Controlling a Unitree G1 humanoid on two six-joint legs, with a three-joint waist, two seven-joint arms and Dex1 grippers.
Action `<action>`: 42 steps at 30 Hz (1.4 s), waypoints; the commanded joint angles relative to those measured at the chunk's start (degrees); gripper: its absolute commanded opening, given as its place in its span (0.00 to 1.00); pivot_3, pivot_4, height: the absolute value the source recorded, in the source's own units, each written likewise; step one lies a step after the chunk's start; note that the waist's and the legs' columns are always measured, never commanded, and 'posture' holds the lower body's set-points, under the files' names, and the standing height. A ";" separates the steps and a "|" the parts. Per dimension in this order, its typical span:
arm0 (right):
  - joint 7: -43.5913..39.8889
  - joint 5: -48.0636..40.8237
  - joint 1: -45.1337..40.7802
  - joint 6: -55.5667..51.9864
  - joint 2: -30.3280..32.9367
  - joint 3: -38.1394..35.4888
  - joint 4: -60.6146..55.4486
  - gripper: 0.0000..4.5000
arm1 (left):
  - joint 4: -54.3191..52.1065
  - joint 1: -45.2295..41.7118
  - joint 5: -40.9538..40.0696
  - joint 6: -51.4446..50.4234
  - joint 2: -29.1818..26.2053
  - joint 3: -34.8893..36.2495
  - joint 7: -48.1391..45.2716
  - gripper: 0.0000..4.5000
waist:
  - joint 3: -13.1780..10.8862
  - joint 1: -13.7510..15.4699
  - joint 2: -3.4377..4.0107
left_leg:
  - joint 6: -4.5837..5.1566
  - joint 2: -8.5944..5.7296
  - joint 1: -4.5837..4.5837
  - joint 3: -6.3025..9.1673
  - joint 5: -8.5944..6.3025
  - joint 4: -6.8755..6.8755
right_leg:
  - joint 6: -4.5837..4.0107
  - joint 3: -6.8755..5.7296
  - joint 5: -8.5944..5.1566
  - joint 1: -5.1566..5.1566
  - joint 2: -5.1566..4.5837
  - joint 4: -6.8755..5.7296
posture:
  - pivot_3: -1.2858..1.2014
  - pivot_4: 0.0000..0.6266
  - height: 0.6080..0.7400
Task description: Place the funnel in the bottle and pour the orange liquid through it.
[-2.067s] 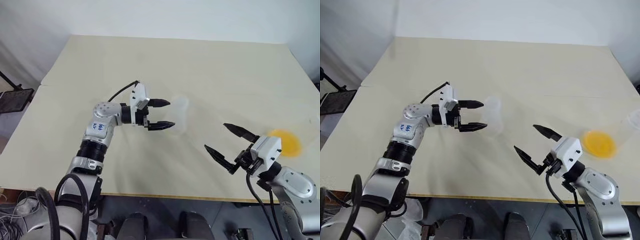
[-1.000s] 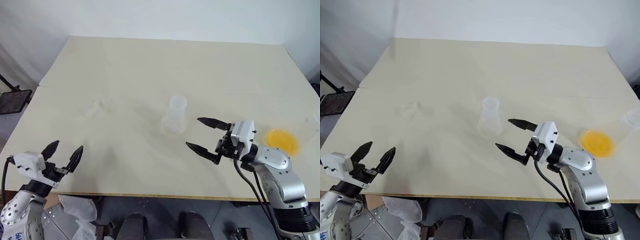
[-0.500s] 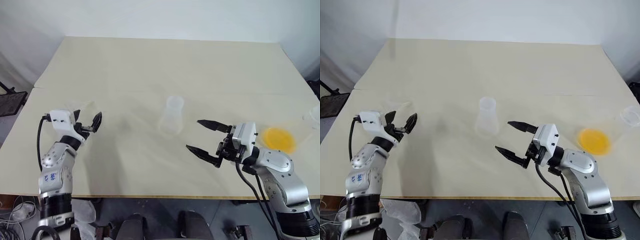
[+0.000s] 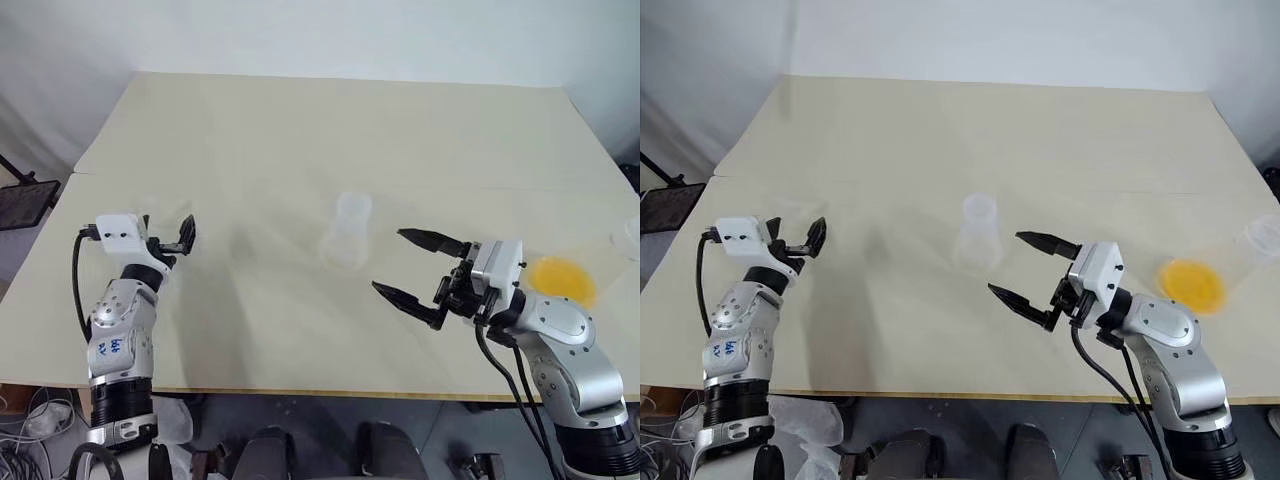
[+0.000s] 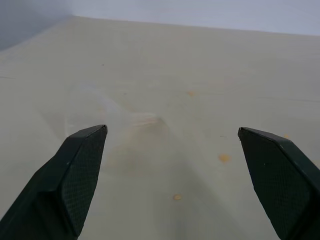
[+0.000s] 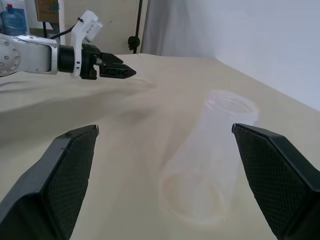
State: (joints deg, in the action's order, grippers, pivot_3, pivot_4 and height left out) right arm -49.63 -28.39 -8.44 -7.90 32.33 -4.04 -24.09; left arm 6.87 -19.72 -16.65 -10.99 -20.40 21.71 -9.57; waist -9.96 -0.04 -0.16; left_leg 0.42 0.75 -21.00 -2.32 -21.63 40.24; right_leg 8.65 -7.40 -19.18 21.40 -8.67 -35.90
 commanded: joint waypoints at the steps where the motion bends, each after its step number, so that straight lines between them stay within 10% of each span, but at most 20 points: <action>1: 0.59 -0.47 0.16 0.45 -0.28 -0.35 -2.08 1.00 | 0.58 -1.95 0.88 2.03 -1.16 0.51 0.73 0.99 | 0.00 0.01 0.00 | 0.00 0.00 0.00 -0.01 0.00 0.01 | 0.00 0.01 0.00 0.00 0.00 0.00 | 0.52 0.24 1.00; 13: 1.90 -0.14 0.23 0.14 -0.13 -0.50 -2.42 1.00 | 24.17 -17.11 4.12 4.58 -2.38 -2.64 0.44 0.99 | 0.01 -0.18 -0.01 | 0.00 -0.05 -0.06 -0.35 0.00 0.03 | 0.00 -0.18 0.00 -0.02 0.00 -0.01 | 0.52 0.24 1.00; 26: 3.35 0.40 1.05 0.74 -0.35 -0.52 -2.62 1.00 | 16.53 -12.43 2.02 2.46 -1.70 -2.08 -0.34 0.99 | 0.01 -0.03 -0.02 | 0.00 -0.02 -0.07 -0.39 0.00 -0.03 | 0.00 -0.18 0.00 0.04 -0.01 -0.02 | 0.52 0.24 1.00; 42: 3.63 1.34 1.12 1.38 -1.07 -0.41 -2.34 1.00 | 15.90 -12.79 1.48 8.47 -1.63 -3.14 -5.95 0.01 | 0.01 0.00 -0.01 | 0.00 -0.02 -0.06 -0.39 0.00 0.01 | 0.00 -0.18 0.00 0.02 -0.01 -0.03 | 0.52 0.24 1.00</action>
State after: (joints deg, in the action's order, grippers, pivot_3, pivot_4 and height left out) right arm -46.53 -26.74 -7.66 -7.58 31.60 -3.57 -24.57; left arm 25.20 -31.55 -13.77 -5.64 -22.30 18.23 -13.55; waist -9.95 -0.04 -0.17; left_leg 0.42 0.73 -21.06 -2.71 -21.63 40.25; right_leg 8.65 -7.57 -19.18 21.42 -8.68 -35.93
